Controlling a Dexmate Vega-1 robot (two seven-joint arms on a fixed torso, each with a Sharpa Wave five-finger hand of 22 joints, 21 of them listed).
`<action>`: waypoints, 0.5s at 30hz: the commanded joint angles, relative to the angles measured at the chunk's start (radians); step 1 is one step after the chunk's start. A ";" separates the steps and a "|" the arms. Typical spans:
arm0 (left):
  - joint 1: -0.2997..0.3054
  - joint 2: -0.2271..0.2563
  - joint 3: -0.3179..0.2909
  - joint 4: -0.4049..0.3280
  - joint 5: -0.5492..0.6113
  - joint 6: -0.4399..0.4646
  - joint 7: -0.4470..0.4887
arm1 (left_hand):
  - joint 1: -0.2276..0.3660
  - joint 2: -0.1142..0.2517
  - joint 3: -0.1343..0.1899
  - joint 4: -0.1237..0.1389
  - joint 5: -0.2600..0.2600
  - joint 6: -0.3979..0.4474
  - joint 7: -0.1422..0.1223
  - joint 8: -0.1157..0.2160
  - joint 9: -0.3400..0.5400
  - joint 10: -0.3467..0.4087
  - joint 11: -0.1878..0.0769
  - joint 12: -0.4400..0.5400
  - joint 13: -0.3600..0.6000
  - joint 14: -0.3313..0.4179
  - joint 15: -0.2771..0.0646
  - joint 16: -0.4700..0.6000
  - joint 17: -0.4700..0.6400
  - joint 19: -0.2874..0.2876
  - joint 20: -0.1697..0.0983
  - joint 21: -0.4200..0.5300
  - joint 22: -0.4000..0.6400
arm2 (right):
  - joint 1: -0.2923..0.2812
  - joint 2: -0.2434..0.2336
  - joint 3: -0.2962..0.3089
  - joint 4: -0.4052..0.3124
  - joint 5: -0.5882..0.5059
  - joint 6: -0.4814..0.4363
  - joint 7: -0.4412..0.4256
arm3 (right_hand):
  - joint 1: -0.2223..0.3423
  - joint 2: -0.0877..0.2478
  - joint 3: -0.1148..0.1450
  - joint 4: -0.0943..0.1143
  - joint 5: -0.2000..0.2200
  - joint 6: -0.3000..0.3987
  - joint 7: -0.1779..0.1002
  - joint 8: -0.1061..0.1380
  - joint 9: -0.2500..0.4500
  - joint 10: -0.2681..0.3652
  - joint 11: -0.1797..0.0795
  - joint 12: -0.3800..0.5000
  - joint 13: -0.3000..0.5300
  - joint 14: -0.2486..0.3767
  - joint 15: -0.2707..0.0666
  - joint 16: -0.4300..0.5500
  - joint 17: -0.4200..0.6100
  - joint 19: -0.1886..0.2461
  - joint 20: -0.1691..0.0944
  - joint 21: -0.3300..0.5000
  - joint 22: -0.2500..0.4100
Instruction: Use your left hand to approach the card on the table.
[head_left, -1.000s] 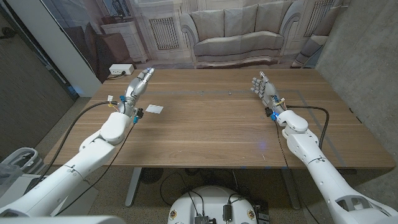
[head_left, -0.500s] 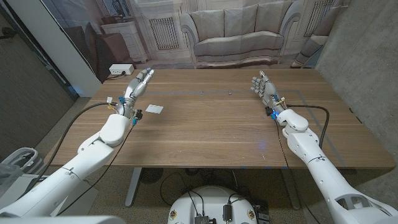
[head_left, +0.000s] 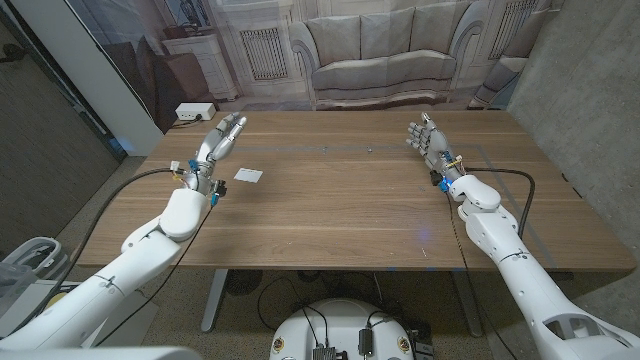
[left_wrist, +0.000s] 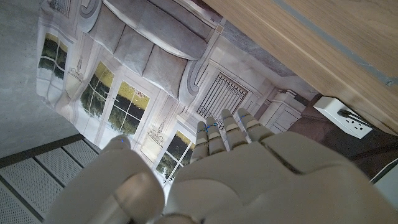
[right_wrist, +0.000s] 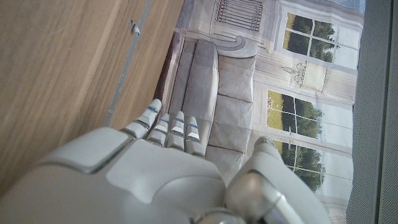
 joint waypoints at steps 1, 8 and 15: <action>0.010 0.015 0.006 -0.023 0.079 0.080 0.060 | 0.011 0.004 0.006 -0.006 0.006 0.009 -0.001 0.006 0.005 0.013 -0.002 0.000 0.005 0.010 -0.020 0.004 0.003 0.012 -0.034 0.002 0.003 | -0.006 -0.011 0.009 -0.005 -0.001 -0.028 0.003 | -0.003 0.003 -0.006 -0.001 0.002 0.010 0.000 0.003 0.004 0.009 0.001 0.000 0.003 0.011 0.004 -0.004 0.004 0.007 -0.022 -0.005 0.004; 0.001 0.010 0.018 -0.004 0.116 0.093 0.102 | 0.016 0.005 0.006 -0.009 0.008 0.014 -0.003 0.005 0.005 0.017 -0.011 -0.001 0.005 0.012 -0.022 0.003 0.002 0.014 -0.033 0.001 0.003 | -0.021 -0.014 0.019 -0.028 -0.005 -0.023 -0.005 | -0.005 0.003 -0.007 -0.001 0.002 0.010 -0.001 0.003 0.004 0.010 0.004 -0.001 0.003 0.012 0.005 -0.004 0.004 0.008 -0.022 -0.007 0.004; -0.013 0.003 0.035 0.012 0.174 0.110 0.156 | 0.024 0.005 0.005 -0.013 0.013 0.002 -0.008 -0.003 0.006 0.015 -0.006 -0.005 0.005 0.011 -0.025 0.000 0.003 0.013 -0.033 -0.001 0.004 | -0.030 -0.013 0.027 -0.038 -0.004 -0.011 -0.013 | -0.007 0.003 -0.009 -0.001 0.002 0.011 -0.001 0.003 0.004 0.010 0.001 -0.001 0.003 0.011 0.005 -0.004 0.004 0.010 -0.022 -0.011 0.004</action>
